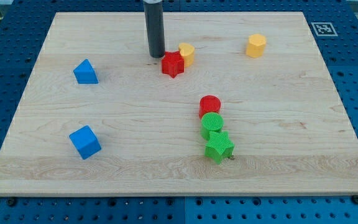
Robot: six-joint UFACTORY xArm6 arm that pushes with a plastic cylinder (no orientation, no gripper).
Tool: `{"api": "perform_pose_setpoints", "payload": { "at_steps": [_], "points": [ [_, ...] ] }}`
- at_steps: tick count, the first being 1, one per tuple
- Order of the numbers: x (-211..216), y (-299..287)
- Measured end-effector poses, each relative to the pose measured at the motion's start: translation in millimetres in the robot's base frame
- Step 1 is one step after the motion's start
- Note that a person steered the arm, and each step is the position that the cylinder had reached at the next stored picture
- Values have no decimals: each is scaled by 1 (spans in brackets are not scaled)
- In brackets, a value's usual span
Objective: Separate red star from the heart
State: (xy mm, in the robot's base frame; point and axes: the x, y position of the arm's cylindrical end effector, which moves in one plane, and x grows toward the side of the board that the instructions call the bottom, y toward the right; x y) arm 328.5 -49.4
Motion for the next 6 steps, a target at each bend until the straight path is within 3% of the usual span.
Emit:
{"api": "perform_pose_setpoints", "payload": {
  "at_steps": [2, 4, 6],
  "points": [
    [37, 33],
    [47, 7],
    [60, 34]
  ]
}}
